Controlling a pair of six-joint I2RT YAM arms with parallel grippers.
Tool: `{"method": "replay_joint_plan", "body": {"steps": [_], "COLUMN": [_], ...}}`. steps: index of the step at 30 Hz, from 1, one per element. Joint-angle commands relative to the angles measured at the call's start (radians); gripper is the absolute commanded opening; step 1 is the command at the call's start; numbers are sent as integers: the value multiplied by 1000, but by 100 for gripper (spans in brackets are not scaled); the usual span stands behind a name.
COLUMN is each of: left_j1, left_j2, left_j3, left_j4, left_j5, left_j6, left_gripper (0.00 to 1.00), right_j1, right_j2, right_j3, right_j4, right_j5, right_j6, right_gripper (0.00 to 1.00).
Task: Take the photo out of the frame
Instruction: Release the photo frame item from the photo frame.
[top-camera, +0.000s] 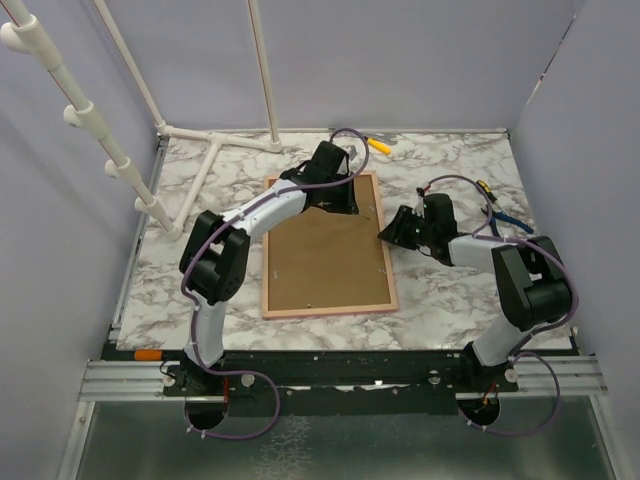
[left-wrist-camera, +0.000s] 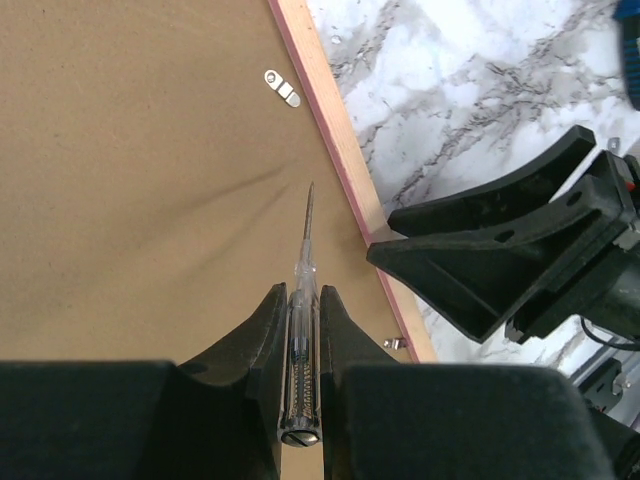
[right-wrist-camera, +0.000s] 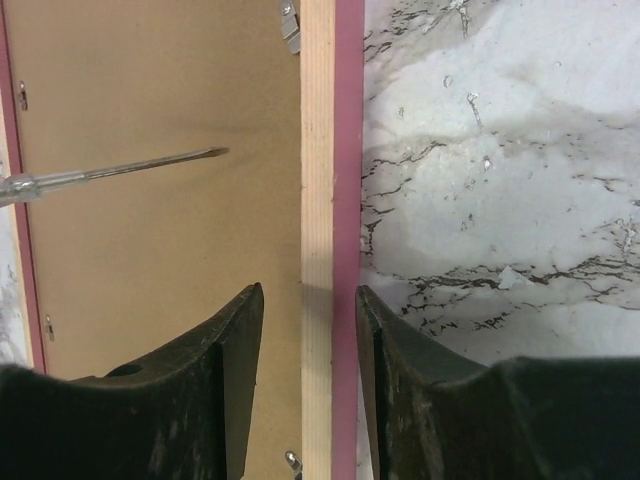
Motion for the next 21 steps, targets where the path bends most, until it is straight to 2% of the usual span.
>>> {"method": "replay_joint_plan", "body": {"steps": [1, 6, 9, 11, 15, 18, 21], "left_j1": [-6, -15, -19, -21, -27, -37, -53], "left_j2": [-115, -213, -283, -316, -369, -405, -431], "left_j3": [-106, -241, -330, -376, -444, -489, -528], "left_j4": [91, 150, 205, 228, 255, 275, 296], "left_j5": [29, 19, 2, -10, -23, -27, -29], "left_j6": [-32, -56, -75, -87, -100, -114, -128], "left_gripper": [0, 0, 0, 0, 0, 0, 0], "right_j1": [2, 2, 2, 2, 2, 2, 2], "right_j2": [-62, -144, -211, -261, -346, -362, -363], "right_j3": [-30, -85, -131, -162, -190, -139, -138], "right_j4": [-17, -48, -55, -58, -108, -261, -271], "right_j5": [7, 44, 76, 101, 170, 237, 193], "right_j6": [-15, -18, -9, -3, 32, 40, 0], "right_gripper": [46, 47, 52, 64, 99, 100, 100]}}
